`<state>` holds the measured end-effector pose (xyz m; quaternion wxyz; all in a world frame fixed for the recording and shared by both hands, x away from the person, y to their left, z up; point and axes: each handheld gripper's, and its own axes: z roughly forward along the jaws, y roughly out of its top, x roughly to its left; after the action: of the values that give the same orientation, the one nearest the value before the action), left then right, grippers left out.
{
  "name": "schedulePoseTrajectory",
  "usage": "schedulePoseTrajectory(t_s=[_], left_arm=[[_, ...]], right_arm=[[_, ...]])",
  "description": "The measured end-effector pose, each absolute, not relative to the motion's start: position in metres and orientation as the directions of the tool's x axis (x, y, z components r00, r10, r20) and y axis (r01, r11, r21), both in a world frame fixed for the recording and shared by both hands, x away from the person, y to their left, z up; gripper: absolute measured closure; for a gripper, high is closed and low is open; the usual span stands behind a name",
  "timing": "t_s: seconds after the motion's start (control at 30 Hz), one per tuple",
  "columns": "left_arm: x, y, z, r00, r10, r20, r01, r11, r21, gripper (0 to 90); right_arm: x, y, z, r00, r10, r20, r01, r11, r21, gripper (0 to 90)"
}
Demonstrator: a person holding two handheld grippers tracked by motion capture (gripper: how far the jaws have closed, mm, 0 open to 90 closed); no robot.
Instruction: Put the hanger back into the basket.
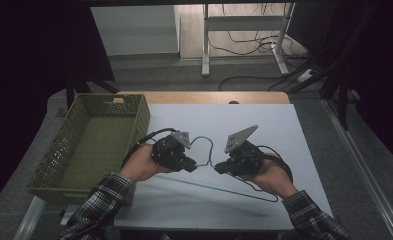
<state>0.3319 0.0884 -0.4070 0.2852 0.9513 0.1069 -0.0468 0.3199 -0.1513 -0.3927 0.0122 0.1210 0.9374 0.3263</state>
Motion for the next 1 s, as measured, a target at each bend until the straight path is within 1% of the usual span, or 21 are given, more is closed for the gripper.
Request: schedulePoseTrajectory(t_s=[0.03,0.07,0.1,0.13,0.2,0.23,0.27,0.3,0.33,0.37,0.4,0.43,0.47,0.53,0.63,0.73,0.77,0.8,0.9,1.0], left_arm=[[0.33,0.087,-0.407,0.975,0.158,-0.155,0.217,-0.819,0.531,85.9],[0.33,0.087,-0.407,0.975,0.158,-0.155,0.217,-0.819,0.531,87.2],[0.327,0.085,-0.408,0.97,0.183,-0.162,0.242,-0.813,0.529,87.4],[0.326,0.084,-0.409,0.966,0.186,-0.182,0.255,-0.81,0.528,87.5],[0.327,0.085,-0.408,0.966,0.192,-0.172,0.254,-0.812,0.525,87.6],[0.328,0.086,-0.408,0.96,0.199,-0.195,0.274,-0.804,0.528,87.6],[0.328,0.088,-0.408,0.956,0.209,-0.205,0.289,-0.791,0.539,87.6],[0.329,0.09,-0.407,0.946,0.24,-0.218,0.322,-0.778,0.539,87.6],[0.329,0.09,-0.407,0.946,0.24,-0.218,0.322,-0.778,0.539,87.6],[0.329,0.091,-0.405,0.942,0.264,-0.206,0.335,-0.77,0.544,87.6],[0.33,0.093,-0.405,0.938,0.277,-0.211,0.347,-0.765,0.542,87.6],[0.329,0.094,-0.404,0.929,0.309,-0.204,0.37,-0.747,0.553,87.7],[0.331,0.095,-0.403,0.92,0.328,-0.214,0.391,-0.736,0.552,87.6],[0.332,0.098,-0.4,0.905,0.372,-0.206,0.421,-0.711,0.563,87.6],[0.335,0.105,-0.396,0.892,0.405,-0.201,0.442,-0.691,0.572,87.6],[0.336,0.112,-0.391,0.878,0.441,-0.185,0.459,-0.671,0.583,87.6],[0.337,0.114,-0.389,0.867,0.46,-0.194,0.477,-0.652,0.589,87.6],[0.339,0.12,-0.385,0.863,0.473,-0.18,0.479,-0.648,0.592,87.6],[0.341,0.129,-0.377,0.844,0.504,-0.185,0.502,-0.619,0.604,87.6],[0.342,0.136,-0.371,0.83,0.525,-0.19,0.518,-0.597,0.613,87.6]], right_arm=[[0.321,-0.151,-0.394,-0.971,0.233,0.048,0.214,0.766,0.606,86.8],[0.321,-0.151,-0.394,-0.971,0.233,0.048,0.214,0.766,0.606,86.8],[0.323,-0.151,-0.395,-0.97,0.238,0.053,0.222,0.773,0.595,86.5],[0.324,-0.152,-0.396,-0.97,0.237,0.058,0.224,0.774,0.592,86.1],[0.323,-0.151,-0.396,-0.972,0.228,0.05,0.212,0.779,0.591,85.8],[0.323,-0.151,-0.396,-0.972,0.232,0.038,0.209,0.779,0.591,85.2],[0.323,-0.151,-0.395,-0.97,0.241,0.033,0.212,0.773,0.598,82.6],[0.323,-0.153,-0.393,-0.964,0.265,0.035,0.23,0.755,0.614,71.2],[0.323,-0.153,-0.393,-0.964,0.265,0.035,0.23,0.755,0.614,71.2],[0.323,-0.155,-0.392,-0.961,0.276,0.027,0.233,0.75,0.619,65.2],[0.322,-0.156,-0.39,-0.957,0.291,0.018,0.238,0.745,0.623,60.8],[0.322,-0.158,-0.388,-0.953,0.304,0.012,0.243,0.738,0.629,56.9],[0.321,-0.16,-0.386,-0.948,0.317,0.015,0.254,0.73,0.634,52.5],[0.32,-0.163,-0.382,-0.942,0.334,0.025,0.271,0.717,0.642,42.6],[0.318,-0.167,-0.38,-0.935,0.354,0.024,0.285,0.708,0.646,29.3],[0.316,-0.171,-0.38,-0.928,0.371,0.023,0.295,0.696,0.655,22.4],[0.316,-0.172,-0.381,-0.924,0.382,0.024,0.301,0.687,0.661,20.4],[0.314,-0.176,-0.381,-0.914,0.403,0.034,0.318,0.663,0.678,17.5],[0.312,-0.182,-0.382,-0.904,0.426,0.047,0.333,0.629,0.703,12.9],[0.311,-0.187,-0.383,-0.898,0.437,0.056,0.343,0.613,0.711,10.9]])
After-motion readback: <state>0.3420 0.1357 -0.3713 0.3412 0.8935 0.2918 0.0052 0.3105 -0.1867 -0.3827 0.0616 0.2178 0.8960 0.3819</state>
